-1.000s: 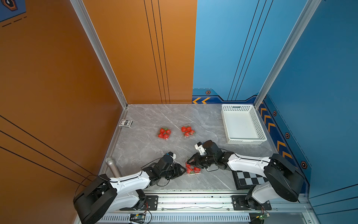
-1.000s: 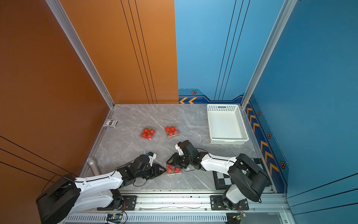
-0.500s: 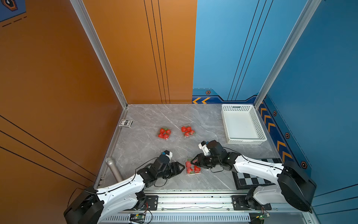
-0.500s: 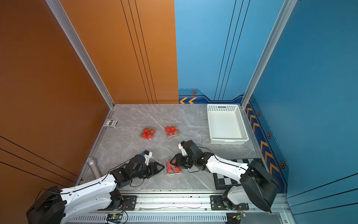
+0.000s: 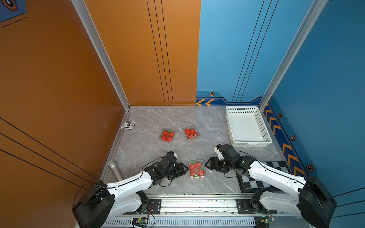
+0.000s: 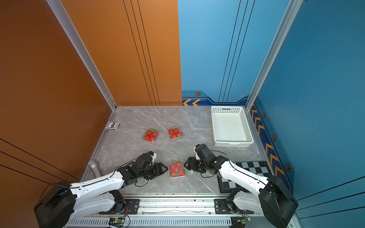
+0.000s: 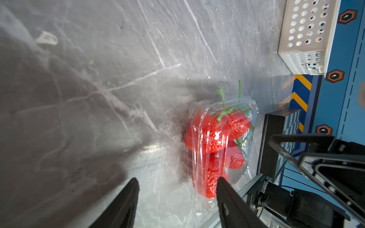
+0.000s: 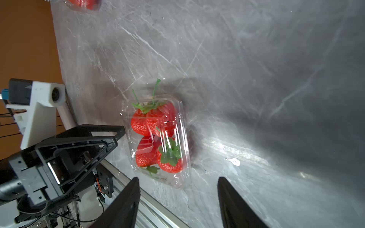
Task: Pack strawberries into containers
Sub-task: Close the packing box at the center of the board, then move the packing box to the center of the board.
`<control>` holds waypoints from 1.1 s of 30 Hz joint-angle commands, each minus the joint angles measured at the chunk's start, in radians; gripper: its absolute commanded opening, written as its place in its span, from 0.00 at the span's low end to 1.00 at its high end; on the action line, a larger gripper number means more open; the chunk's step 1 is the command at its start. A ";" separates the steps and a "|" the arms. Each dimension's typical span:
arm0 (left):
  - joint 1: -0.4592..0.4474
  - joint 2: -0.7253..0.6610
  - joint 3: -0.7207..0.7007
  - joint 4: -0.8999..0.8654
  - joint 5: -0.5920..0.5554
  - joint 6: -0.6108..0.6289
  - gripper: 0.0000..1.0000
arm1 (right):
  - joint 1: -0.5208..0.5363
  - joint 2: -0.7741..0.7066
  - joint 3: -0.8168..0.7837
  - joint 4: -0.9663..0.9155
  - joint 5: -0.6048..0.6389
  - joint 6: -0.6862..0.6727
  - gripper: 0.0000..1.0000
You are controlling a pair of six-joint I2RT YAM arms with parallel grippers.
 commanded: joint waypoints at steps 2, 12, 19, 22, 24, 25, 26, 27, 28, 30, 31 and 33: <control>-0.005 0.065 0.034 0.061 0.024 0.025 0.64 | -0.009 0.058 -0.001 0.044 -0.073 -0.022 0.65; -0.006 0.172 0.064 0.142 0.058 0.025 0.55 | -0.040 0.164 0.010 0.147 -0.166 -0.010 0.60; 0.017 0.246 0.099 0.172 0.090 0.045 0.51 | -0.045 0.258 0.019 0.220 -0.196 -0.004 0.51; 0.038 0.277 0.108 0.192 0.108 0.054 0.50 | -0.050 0.297 0.035 0.243 -0.205 -0.004 0.49; 0.056 0.304 0.121 0.198 0.128 0.068 0.50 | -0.063 0.323 0.055 0.250 -0.215 -0.010 0.49; 0.068 0.321 0.130 0.203 0.139 0.075 0.49 | -0.070 0.337 0.065 0.254 -0.221 -0.013 0.49; 0.080 0.339 0.143 0.205 0.149 0.085 0.49 | -0.078 0.351 0.079 0.256 -0.228 -0.017 0.49; 0.092 0.356 0.154 0.207 0.161 0.095 0.49 | -0.085 0.363 0.093 0.255 -0.232 -0.023 0.48; 0.108 0.377 0.172 0.207 0.178 0.108 0.48 | -0.091 0.376 0.107 0.260 -0.236 -0.026 0.48; 0.141 0.415 0.202 0.208 0.207 0.130 0.47 | -0.106 0.409 0.136 0.273 -0.249 -0.032 0.48; 0.161 0.434 0.219 0.210 0.220 0.144 0.46 | -0.116 0.432 0.154 0.282 -0.257 -0.034 0.48; 0.201 0.467 0.246 0.211 0.244 0.165 0.46 | -0.135 0.475 0.200 0.292 -0.268 -0.047 0.49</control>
